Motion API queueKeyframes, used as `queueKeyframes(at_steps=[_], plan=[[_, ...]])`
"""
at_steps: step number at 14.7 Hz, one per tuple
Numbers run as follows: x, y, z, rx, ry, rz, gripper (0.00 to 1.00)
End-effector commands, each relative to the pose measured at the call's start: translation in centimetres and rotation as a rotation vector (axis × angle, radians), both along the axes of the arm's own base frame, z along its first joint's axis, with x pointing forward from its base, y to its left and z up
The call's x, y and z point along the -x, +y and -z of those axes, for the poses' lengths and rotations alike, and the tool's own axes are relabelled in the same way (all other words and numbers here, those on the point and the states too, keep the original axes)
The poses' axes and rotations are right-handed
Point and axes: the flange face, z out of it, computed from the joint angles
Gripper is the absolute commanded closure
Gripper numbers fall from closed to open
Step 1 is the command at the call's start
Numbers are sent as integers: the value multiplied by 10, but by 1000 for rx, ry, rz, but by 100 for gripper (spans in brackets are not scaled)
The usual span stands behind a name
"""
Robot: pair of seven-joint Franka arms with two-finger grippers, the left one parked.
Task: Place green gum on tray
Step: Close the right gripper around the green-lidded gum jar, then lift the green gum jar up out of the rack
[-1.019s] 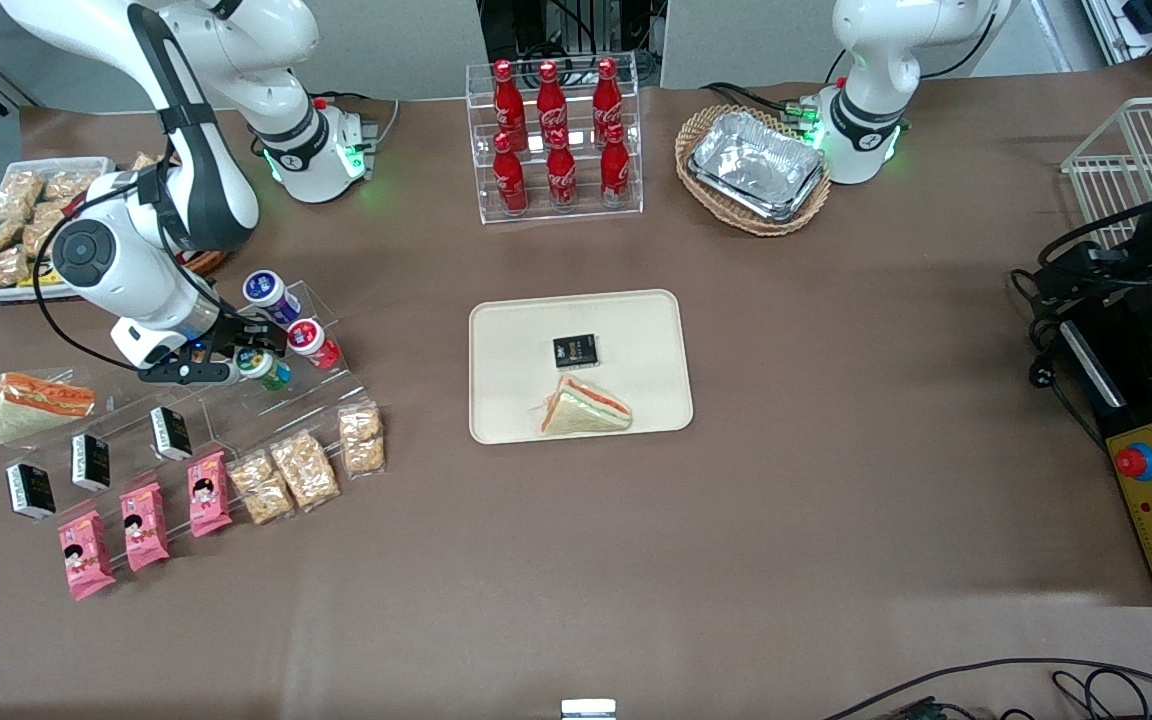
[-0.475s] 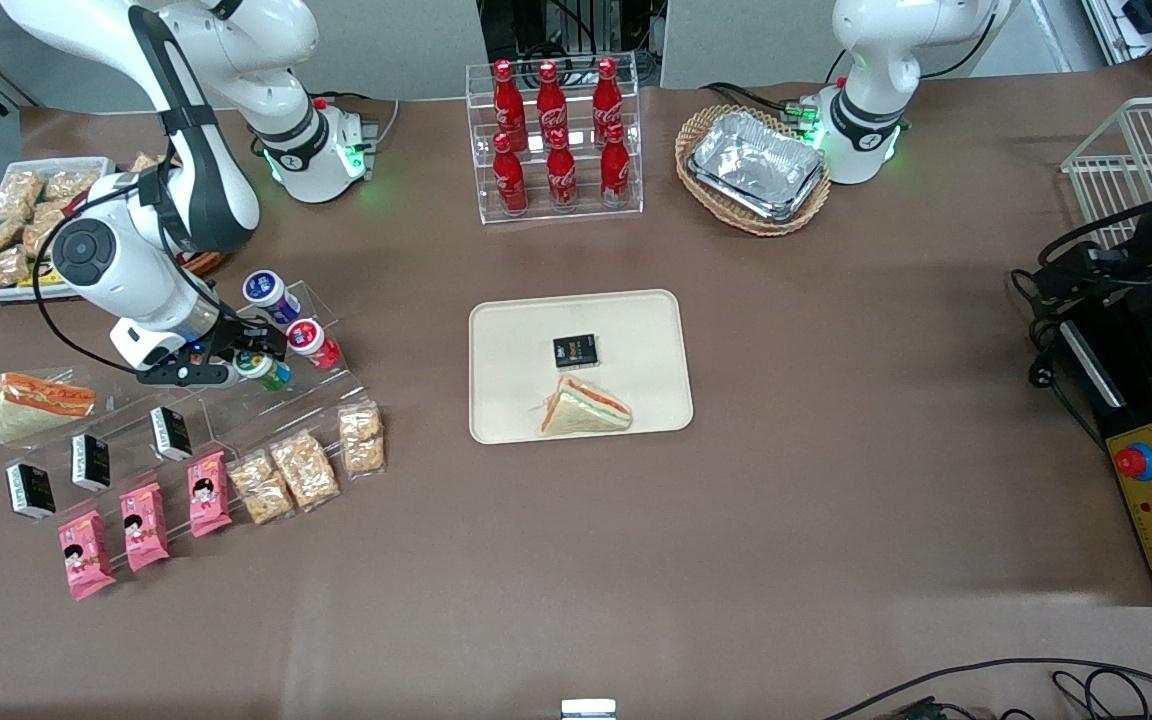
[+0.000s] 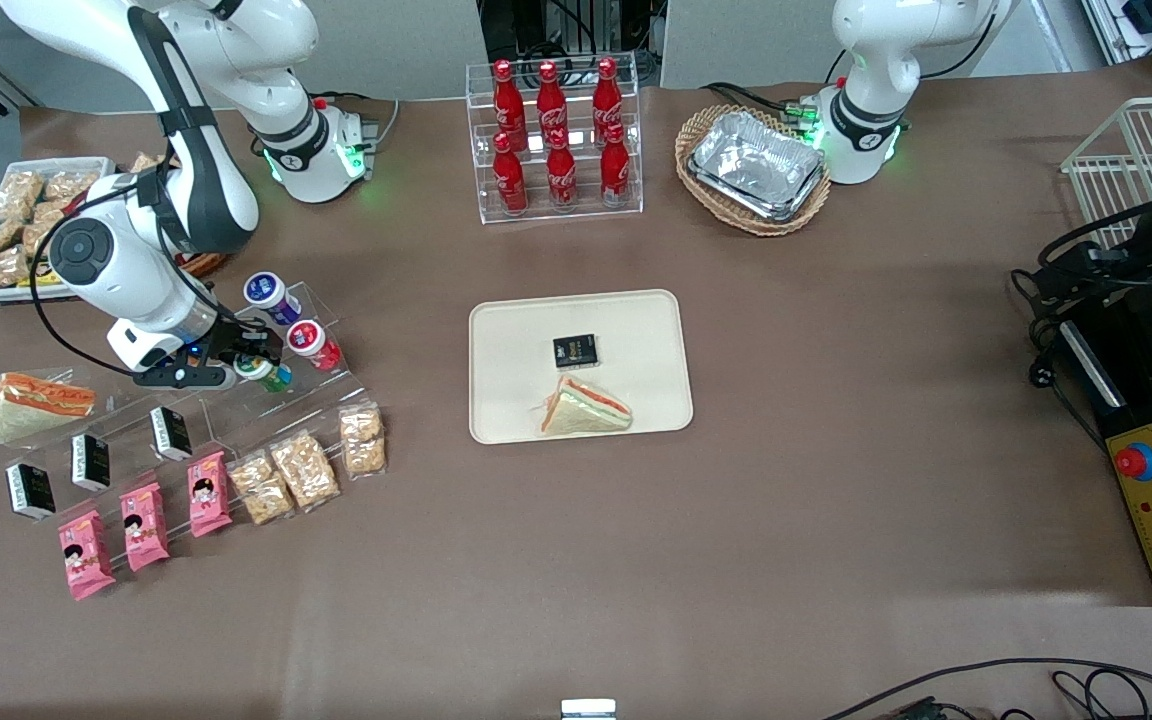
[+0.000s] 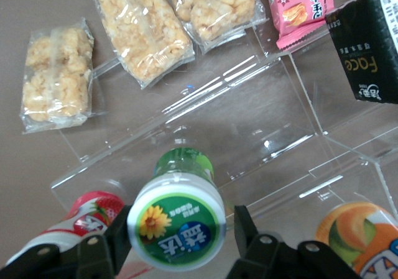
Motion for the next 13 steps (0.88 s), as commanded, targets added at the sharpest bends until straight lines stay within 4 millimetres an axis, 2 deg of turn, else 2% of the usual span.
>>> queueKeyframes(at_steps=[1,6,7,9,10,13], plan=[[-9,3,4,-8,-4,16,28],[-11,1,3,-8,-8,27,29],[-12,2,2,-9,-12,25,36],[-13,1,0,-8,-15,26,41],[-12,1,-1,-8,-15,26,47],[-12,1,-1,-8,-15,26,51]])
